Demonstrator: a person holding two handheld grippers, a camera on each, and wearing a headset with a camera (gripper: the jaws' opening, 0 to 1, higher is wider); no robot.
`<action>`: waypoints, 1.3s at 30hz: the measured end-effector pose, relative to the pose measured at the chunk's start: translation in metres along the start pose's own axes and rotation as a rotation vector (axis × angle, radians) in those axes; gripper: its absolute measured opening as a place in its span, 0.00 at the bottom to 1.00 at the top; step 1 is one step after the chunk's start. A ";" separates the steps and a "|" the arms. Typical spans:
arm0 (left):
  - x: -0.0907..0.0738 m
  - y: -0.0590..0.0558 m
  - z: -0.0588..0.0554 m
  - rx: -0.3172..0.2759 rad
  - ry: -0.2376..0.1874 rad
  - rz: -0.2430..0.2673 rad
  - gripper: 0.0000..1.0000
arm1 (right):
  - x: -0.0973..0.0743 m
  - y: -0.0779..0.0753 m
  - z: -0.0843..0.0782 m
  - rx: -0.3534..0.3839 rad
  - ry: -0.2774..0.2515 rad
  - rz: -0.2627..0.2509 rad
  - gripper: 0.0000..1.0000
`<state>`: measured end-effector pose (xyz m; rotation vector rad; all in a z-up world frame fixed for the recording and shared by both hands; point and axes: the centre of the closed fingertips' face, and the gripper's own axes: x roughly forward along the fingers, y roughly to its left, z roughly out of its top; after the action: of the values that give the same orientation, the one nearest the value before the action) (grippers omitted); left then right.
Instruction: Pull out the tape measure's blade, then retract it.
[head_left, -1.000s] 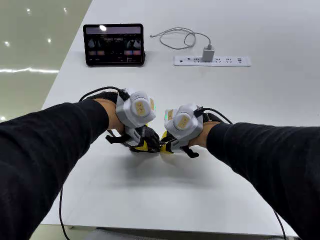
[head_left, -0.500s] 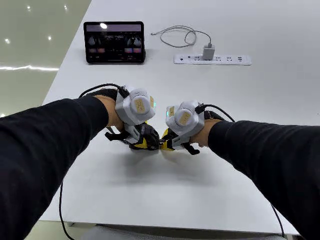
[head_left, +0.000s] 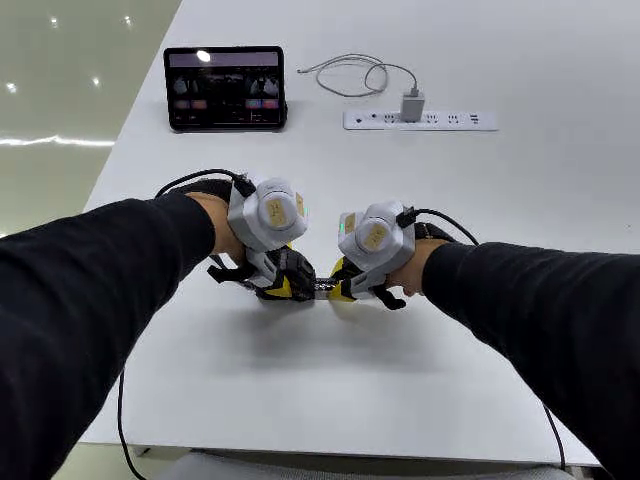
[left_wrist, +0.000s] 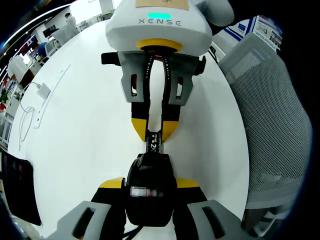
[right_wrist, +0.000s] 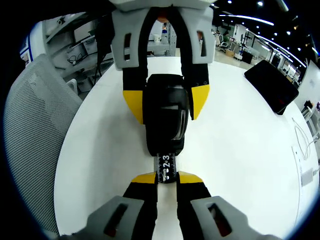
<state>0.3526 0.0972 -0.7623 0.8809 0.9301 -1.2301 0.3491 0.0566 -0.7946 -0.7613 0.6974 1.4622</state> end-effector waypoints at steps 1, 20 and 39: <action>0.000 0.000 0.000 -0.001 -0.001 0.001 0.31 | -0.001 0.000 -0.001 -0.003 0.003 -0.001 0.08; -0.001 -0.001 0.002 0.002 -0.014 0.007 0.31 | -0.009 -0.001 -0.013 0.014 0.031 -0.002 0.09; 0.000 0.000 0.002 -0.005 -0.036 0.014 0.31 | -0.021 -0.001 -0.029 0.051 0.027 -0.014 0.09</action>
<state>0.3530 0.0955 -0.7613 0.8574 0.8966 -1.2270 0.3513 0.0202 -0.7949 -0.7464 0.7461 1.4180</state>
